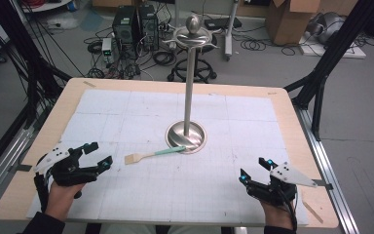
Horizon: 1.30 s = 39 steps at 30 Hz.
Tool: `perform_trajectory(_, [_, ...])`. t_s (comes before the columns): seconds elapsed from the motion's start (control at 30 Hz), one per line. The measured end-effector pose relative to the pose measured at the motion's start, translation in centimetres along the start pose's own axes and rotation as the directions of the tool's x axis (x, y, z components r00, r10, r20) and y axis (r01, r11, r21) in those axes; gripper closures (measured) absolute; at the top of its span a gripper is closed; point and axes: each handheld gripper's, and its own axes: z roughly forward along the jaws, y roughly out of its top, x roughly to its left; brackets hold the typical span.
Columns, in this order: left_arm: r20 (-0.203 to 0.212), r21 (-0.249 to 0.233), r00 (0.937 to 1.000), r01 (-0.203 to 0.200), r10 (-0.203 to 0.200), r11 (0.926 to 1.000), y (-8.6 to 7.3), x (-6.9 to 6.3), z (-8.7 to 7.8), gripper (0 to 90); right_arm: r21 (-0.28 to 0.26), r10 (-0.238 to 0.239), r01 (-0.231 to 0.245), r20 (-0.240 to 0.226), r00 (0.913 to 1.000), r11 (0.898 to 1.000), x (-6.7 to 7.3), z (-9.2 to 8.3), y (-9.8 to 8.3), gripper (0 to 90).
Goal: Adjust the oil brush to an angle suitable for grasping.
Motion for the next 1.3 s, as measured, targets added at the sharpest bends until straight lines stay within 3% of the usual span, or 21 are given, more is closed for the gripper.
perform_trajectory(0.23, [0.017, 0.005, 0.9999, 0.001, -0.001, 1.0000, 0.0, 0.1, 0.2, 16.9, -0.001, 0.008, -0.008, -0.001, 1.0000, 1.000, -0.1, 0.0, -0.1, 24.6])
perform_trajectory(0.53, [0.015, -0.006, 0.9989, 0.043, -0.043, 0.9990, 0.2, 0.5, 0.8, 21.9, -0.003, 0.023, -0.023, 0.003, 0.9997, 1.000, -0.3, -0.3, -0.3, 24.7])
perform_trajectory(0.57, [0.022, 0.003, 0.9984, 0.051, -0.051, 0.9987, 0.3, 0.6, 1.1, 27.6, -0.003, 0.023, -0.023, 0.002, 0.9997, 1.000, -0.3, -0.4, -0.3, 24.7])
perform_trajectory(0.6, [0.022, 0.003, 0.9984, 0.051, -0.051, 0.9987, 0.3, 0.6, 1.1, 41.9, -0.003, 0.023, -0.023, 0.002, 0.9997, 1.000, -0.3, -0.4, -0.3, 24.7])
perform_trajectory(0.63, [0.044, 0.043, 0.9989, 0.012, -0.014, 0.9990, 0.4, 0.5, 1.4, 61.6, -0.004, 0.021, -0.021, 0.004, 0.9998, 1.000, -0.2, -0.4, -0.2, 24.7])
perform_trajectory(0.67, [0.031, 0.063, 0.9995, -0.012, 0.010, 0.9980, 0.5, 0.3, 1.6, 77.3, -0.005, 0.018, -0.018, 0.004, 0.9998, 1.000, -0.2, -0.3, -0.2, 24.6])
perform_trajectory(0.7, [0.031, 0.063, 0.9995, -0.012, 0.010, 0.9980, 0.5, 0.3, 1.6, 83.9, -0.005, 0.018, -0.018, 0.004, 0.9998, 1.000, -0.2, -0.3, -0.2, 24.6])
perform_trajectory(0.77, [0.031, 0.100, 0.9986, -0.046, 0.043, 0.9939, 0.7, 0.1, 2.8, 89.4, 0.000, 0.003, -0.003, 0.000, 1.0000, 1.000, -0.1, -0.2, -0.1, 24.7])
perform_trajectory(0.87, [0.033, 0.120, 0.9978, -0.061, 0.058, 0.9909, 0.9, 0.0, 3.8, 89.5, -0.003, 0.003, -0.003, 0.001, 1.0000, 1.000, 0.1, -0.1, 0.1, 24.6])
perform_trajectory(0.93, [0.044, 0.136, 0.9981, -0.050, 0.044, 0.9894, 1.1, 0.0, 5.1, 89.6, -0.004, 0.003, -0.003, 0.000, 1.0000, 1.000, 0.2, -0.1, 0.1, 24.6])
perform_trajectory(1.1, [0.065, 0.208, 0.9954, -0.083, 0.071, 0.9745, 1.8, -0.8, 9.3, 89.5, 0.007, 0.000, 0.000, -0.011, 0.9999, 1.000, 0.3, 0.3, 0.2, 24.7])
perform_trajectory(1.2, [0.059, 0.282, 0.9949, -0.095, 0.081, 0.9547, 1.4, -1.0, 12.0, 89.5, 0.007, -0.009, 0.009, -0.013, 0.9999, 1.000, 0.2, 0.4, 0.2, 24.7])
perform_trajectory(1.3, [0.051, 0.333, 0.9963, -0.082, 0.068, 0.9393, 0.5, -0.8, 13.2, 89.5, 0.007, -0.008, 0.008, -0.014, 0.9999, 1.000, 0.2, 0.3, 0.1, 24.7])
